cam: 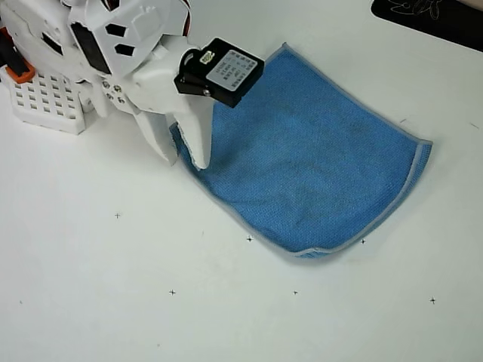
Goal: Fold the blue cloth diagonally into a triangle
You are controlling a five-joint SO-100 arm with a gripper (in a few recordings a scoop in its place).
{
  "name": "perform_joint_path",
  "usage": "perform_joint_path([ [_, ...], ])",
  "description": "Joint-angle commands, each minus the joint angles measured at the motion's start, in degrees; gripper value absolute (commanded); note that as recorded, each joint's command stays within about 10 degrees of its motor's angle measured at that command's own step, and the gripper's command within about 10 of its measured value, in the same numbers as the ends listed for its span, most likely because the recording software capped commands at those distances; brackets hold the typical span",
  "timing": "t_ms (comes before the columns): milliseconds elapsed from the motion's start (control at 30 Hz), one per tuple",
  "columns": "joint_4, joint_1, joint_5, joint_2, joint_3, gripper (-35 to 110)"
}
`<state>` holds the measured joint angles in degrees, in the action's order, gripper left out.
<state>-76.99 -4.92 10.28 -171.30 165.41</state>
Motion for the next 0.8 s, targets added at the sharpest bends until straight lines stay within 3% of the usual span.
perform_joint_path([
  [0, 0.18, -3.52, 2.29, 9.91, -10.0, 25],
  [467, 9.4, -13.45, 1.05, 40.34, -31.62, 25],
  [633, 8.35, -12.57, 3.25, 46.23, -39.71, 25],
  [767, 1.67, -10.63, 4.75, 46.41, -46.04, 25],
])
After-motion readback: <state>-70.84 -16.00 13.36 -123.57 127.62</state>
